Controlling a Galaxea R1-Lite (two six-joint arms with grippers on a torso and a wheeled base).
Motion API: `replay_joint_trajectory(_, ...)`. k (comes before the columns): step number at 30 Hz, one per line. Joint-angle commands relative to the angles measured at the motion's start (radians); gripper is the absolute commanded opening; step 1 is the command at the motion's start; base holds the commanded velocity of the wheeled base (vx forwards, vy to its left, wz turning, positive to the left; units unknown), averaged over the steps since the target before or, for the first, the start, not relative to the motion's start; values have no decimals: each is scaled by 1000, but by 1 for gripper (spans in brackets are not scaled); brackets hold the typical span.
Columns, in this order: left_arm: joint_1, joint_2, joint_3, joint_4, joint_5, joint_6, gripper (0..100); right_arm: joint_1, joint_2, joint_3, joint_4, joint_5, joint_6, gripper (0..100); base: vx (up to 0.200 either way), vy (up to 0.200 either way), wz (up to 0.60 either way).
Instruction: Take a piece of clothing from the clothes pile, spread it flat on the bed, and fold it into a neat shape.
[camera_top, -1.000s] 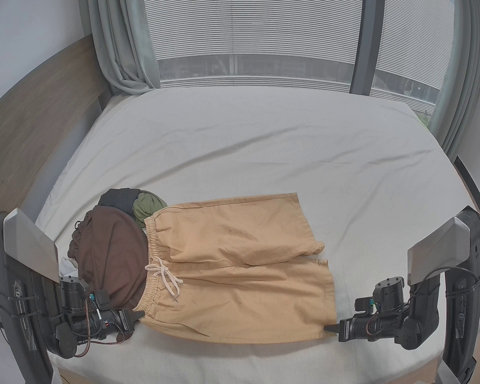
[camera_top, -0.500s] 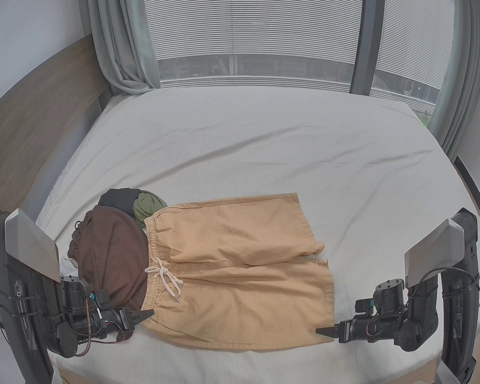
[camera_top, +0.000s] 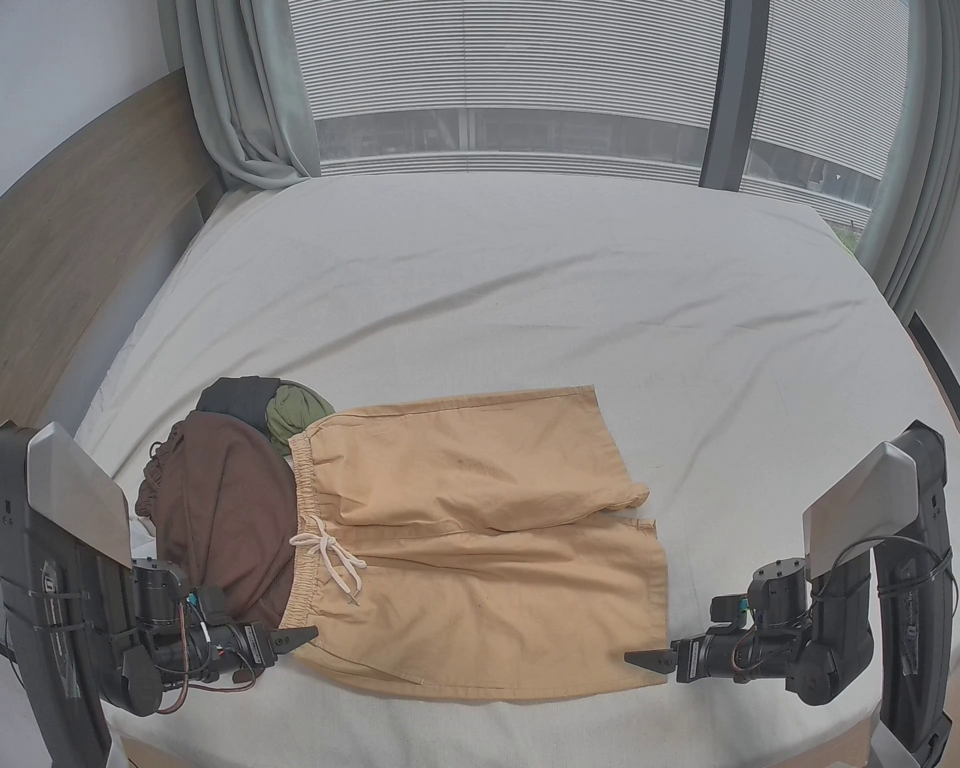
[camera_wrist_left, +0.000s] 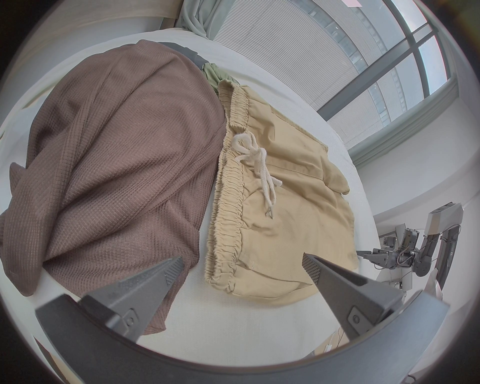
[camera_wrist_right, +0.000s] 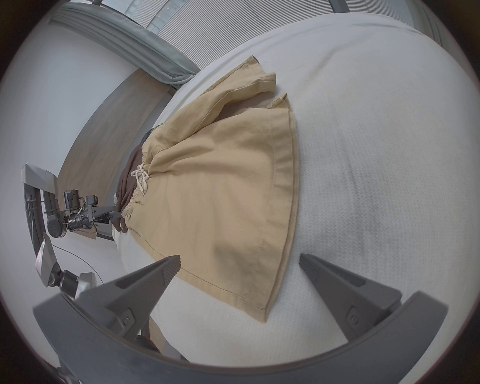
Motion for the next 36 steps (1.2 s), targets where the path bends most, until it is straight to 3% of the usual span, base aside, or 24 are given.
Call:
replay_joint_trajectory(1,-8,18,-5,0,-2,-4,100,-9,13,0,-2,-2,0,100,0,0,0)
replay_joint_trajectory(16,-32,38,-36,0,-2,-50,100,-15,13,-2,-3,-2,0,100,0,0,0)
replay_joint_trajectory(17,-32,38,-36,0,-2,-50,0,-15,13,-2,-3,0,0,100,0,0,0)
replay_joint_trajectory(36,-31,52,-51,0,-2,-46,0,-6,50,-9,-6,-2,-8,100,0,0,0)
